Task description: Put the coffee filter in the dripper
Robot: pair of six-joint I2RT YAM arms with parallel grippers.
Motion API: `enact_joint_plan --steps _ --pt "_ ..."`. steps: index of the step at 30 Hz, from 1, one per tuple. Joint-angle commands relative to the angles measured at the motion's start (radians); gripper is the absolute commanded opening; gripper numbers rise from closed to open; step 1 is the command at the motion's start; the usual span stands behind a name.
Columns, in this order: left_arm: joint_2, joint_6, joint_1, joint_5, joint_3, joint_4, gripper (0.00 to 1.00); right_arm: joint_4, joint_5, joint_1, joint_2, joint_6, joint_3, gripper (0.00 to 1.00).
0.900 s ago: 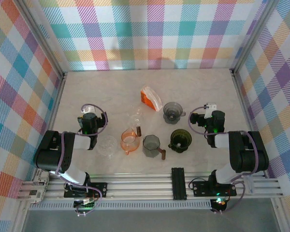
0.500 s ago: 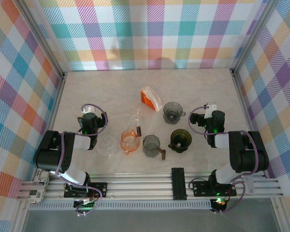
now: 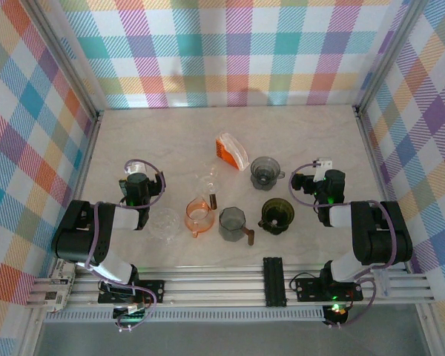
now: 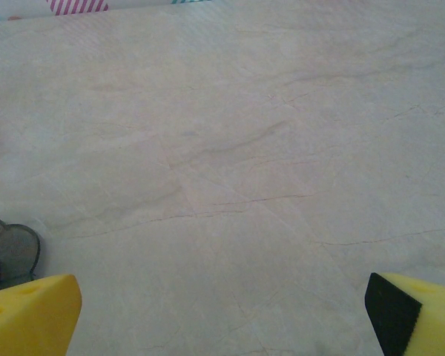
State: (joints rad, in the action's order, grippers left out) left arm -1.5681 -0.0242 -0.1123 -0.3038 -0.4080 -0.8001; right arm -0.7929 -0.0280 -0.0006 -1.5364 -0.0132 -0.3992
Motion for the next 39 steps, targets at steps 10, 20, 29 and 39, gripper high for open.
enact_joint_plan --steps 10,20,29,39 --pt "0.008 0.013 0.007 0.005 0.003 -0.031 1.0 -0.032 -0.017 0.001 0.0 0.01 -0.015 0.99" --pt "0.012 0.013 0.007 0.006 0.006 -0.033 1.0 -0.032 -0.013 0.001 0.002 0.006 -0.016 0.99" --pt "0.116 -0.004 0.008 -0.039 -0.087 0.207 1.0 0.285 0.001 0.004 0.129 -0.022 -0.114 0.99" --pt "0.376 -0.173 0.008 -0.126 -0.147 0.391 1.0 0.578 0.191 0.077 0.333 -0.113 -0.198 0.99"
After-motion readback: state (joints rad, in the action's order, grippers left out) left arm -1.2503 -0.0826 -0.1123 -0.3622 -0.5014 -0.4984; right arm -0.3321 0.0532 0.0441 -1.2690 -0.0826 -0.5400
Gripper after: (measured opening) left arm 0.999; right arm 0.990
